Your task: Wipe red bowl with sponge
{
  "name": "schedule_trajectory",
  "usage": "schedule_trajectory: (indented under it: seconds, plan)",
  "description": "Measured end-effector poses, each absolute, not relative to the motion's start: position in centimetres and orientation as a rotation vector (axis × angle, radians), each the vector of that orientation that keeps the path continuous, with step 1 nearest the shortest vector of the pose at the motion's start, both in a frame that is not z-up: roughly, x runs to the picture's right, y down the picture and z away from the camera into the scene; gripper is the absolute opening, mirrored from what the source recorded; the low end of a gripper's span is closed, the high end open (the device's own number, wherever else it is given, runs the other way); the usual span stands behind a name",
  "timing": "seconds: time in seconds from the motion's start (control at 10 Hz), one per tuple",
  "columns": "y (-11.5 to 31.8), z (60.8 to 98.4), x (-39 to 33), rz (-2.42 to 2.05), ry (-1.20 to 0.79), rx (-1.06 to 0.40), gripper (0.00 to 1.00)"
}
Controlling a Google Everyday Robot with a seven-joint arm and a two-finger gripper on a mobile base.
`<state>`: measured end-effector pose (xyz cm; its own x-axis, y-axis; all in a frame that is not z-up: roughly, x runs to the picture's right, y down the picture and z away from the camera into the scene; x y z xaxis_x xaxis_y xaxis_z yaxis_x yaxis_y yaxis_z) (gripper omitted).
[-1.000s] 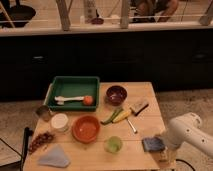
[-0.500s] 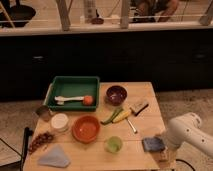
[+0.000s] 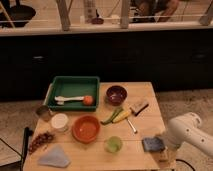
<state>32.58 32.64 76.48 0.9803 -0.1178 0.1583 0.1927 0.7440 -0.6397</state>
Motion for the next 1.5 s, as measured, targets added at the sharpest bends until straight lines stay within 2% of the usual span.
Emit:
schedule_trajectory:
  seconds: [1.5]
  plan:
    - [32.53,76.67,32.86,-0.15,-0.097,-0.711,0.8]
